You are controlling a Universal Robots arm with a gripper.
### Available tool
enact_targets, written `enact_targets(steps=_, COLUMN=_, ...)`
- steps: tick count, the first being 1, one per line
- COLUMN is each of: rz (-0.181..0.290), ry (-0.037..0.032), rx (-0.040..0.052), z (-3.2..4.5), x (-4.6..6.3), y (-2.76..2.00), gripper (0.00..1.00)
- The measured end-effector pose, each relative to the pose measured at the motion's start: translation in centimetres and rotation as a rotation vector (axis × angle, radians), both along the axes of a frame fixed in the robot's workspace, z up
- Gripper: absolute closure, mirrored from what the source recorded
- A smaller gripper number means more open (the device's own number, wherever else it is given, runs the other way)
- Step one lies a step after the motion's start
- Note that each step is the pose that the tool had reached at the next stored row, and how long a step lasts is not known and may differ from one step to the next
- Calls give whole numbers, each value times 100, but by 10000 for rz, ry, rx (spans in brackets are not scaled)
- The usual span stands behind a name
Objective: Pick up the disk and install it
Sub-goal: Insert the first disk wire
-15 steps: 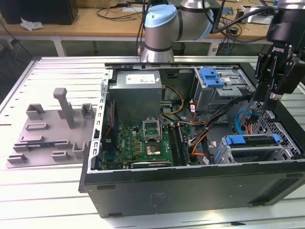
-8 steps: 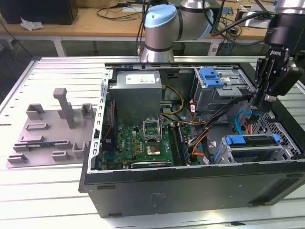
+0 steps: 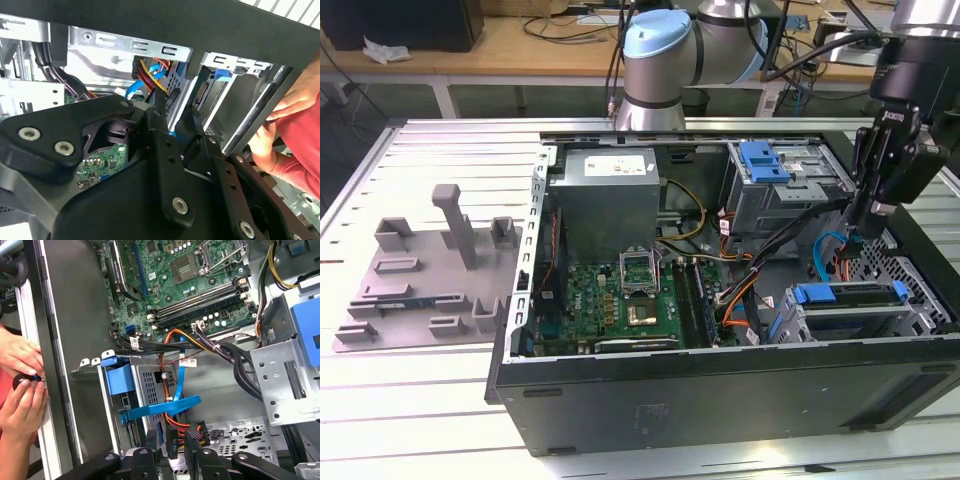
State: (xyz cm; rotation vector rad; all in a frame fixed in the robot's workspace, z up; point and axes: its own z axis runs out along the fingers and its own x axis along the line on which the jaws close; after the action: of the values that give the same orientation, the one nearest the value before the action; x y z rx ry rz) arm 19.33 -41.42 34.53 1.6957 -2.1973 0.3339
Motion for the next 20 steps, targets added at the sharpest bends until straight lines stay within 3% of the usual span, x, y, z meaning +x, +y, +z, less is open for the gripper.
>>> enact_targets(steps=3, rz=-11, ry=-5, rx=-45, z=-24, x=20, y=2, gripper=64)
enact_targets(steps=5, rz=-14, ry=-78, rx=-49, z=-57, x=20, y=15, gripper=64)
enact_targets(steps=7, rz=-13, ry=-225, rx=-63, z=-62, x=13, y=27, gripper=64)
enact_targets(steps=9, rz=-15, ry=-438, rx=-85, z=-63, x=-9, y=39, gripper=64)
enact_targets(steps=10, rz=-14, ry=-516, rx=-116, z=-63, x=-23, y=42, gripper=64)
enact_targets(steps=11, rz=-14, ry=-551, rx=-144, z=-63, x=-32, y=43, gripper=64)
enact_targets(steps=13, rz=-14, ry=-578, rx=-194, z=-64, x=-39, y=44, gripper=64)
enact_targets(steps=20, rz=-34, ry=-578, rx=-199, z=-70, x=-75, y=55, gripper=64)
